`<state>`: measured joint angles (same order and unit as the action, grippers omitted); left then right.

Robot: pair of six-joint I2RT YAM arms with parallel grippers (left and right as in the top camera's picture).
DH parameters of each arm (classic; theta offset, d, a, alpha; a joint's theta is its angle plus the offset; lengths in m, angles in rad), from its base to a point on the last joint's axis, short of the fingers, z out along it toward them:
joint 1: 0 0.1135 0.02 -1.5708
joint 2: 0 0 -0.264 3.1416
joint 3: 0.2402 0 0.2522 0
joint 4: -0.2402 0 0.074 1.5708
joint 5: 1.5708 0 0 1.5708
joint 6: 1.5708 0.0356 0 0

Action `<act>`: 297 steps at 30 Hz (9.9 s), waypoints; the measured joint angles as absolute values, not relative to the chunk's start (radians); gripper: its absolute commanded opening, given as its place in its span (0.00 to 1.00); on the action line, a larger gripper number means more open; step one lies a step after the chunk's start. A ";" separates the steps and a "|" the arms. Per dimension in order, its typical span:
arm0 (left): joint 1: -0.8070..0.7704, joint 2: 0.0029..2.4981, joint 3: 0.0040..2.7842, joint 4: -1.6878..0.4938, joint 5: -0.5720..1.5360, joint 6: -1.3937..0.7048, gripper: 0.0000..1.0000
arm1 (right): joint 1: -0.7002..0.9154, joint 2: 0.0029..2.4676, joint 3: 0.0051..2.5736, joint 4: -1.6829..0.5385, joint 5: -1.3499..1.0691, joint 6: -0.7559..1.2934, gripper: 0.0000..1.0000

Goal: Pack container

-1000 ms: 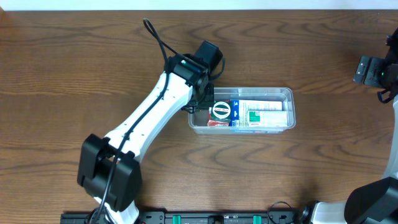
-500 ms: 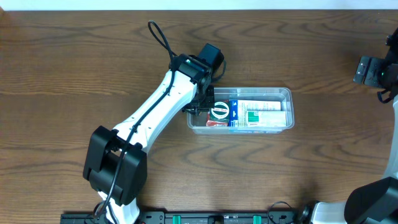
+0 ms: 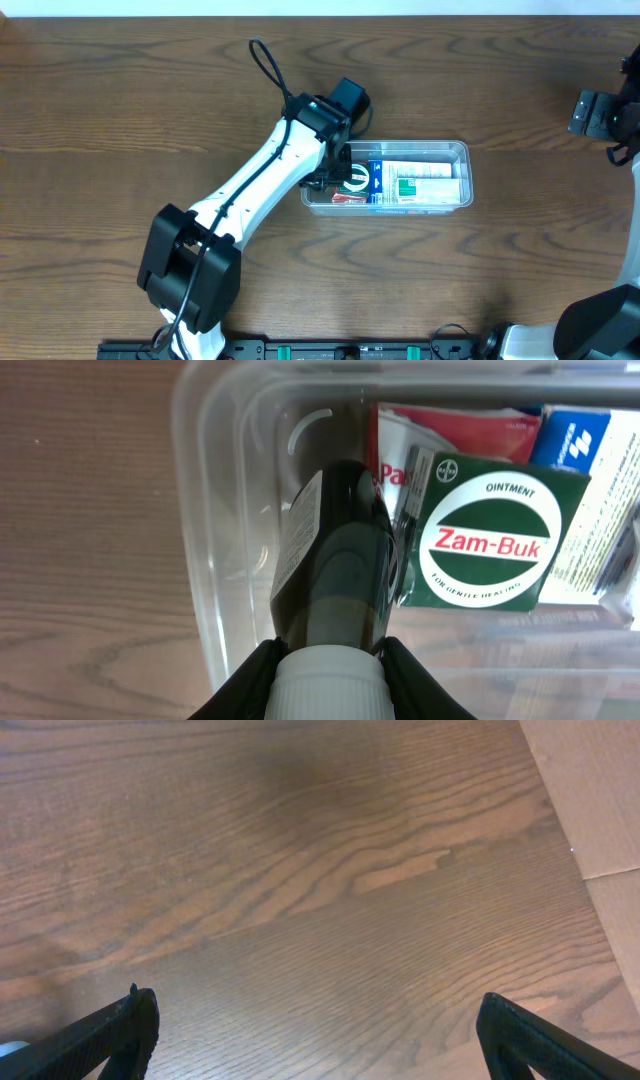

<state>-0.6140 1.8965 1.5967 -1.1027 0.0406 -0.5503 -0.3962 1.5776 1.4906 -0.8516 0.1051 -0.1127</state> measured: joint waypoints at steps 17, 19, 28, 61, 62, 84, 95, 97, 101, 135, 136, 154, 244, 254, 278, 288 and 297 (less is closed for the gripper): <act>-0.625 1.897 1.565 -1.089 0.041 -0.553 0.41 | -0.396 1.578 1.491 -0.852 0.105 -0.113 0.99; -0.625 1.897 1.565 -1.089 0.041 -0.553 0.42 | -0.396 1.578 1.491 -0.852 0.105 -0.113 0.99; -0.625 1.897 1.565 -1.077 0.033 -0.550 0.59 | -0.396 1.578 1.491 -0.852 0.105 -0.113 0.99; -0.685 1.243 1.772 -1.480 0.072 -0.281 0.98 | -0.396 1.578 1.491 -0.852 0.105 -0.113 0.99; -0.685 1.226 1.772 -1.502 0.072 -0.280 0.98 | -0.396 1.578 1.491 -0.852 0.105 -0.113 0.99; -0.457 0.580 0.883 -0.682 -0.046 -0.279 0.98 | -0.396 1.578 1.490 -0.852 0.104 -0.112 0.99; -0.150 0.156 0.286 -0.154 0.062 -0.279 0.98 | -0.396 1.578 1.490 -0.852 0.105 -0.112 0.99; -0.113 0.131 0.245 -0.088 0.102 -0.279 0.98 | -0.396 1.578 1.490 -0.852 0.105 -0.113 0.99; -0.073 0.112 0.194 0.000 0.149 -0.276 0.98 | -0.396 1.578 1.490 -0.852 0.105 -0.113 0.99; -0.010 0.010 0.017 -0.021 0.106 -0.182 0.98 | -0.396 1.578 1.490 -0.852 0.105 -0.113 0.99; -0.010 0.010 0.017 -0.022 0.103 -0.182 0.98 | -0.396 1.578 1.490 -0.852 0.105 -0.112 0.99; -0.009 0.010 0.018 -0.023 0.097 -0.182 0.98 | -0.396 1.578 1.490 -0.852 0.105 -0.113 0.99; -0.009 0.010 0.020 -0.027 0.093 -0.182 0.98 | 0.002 0.065 0.009 0.065 -0.141 -0.036 0.99; -0.009 0.010 0.020 -0.027 0.093 -0.182 0.98 | 0.002 0.015 0.007 -0.059 -0.123 -0.036 0.99; -0.009 0.010 0.020 -0.027 0.093 -0.182 0.98 | 0.002 0.015 0.007 -0.068 -0.004 -0.008 0.99; -0.009 0.010 0.020 -0.027 0.093 -0.182 0.98 | 0.002 0.015 0.007 -0.068 0.017 -0.008 0.99; -0.009 0.010 0.020 -0.027 0.093 -0.182 0.98 | 0.002 0.015 0.007 -0.068 0.017 -0.008 0.99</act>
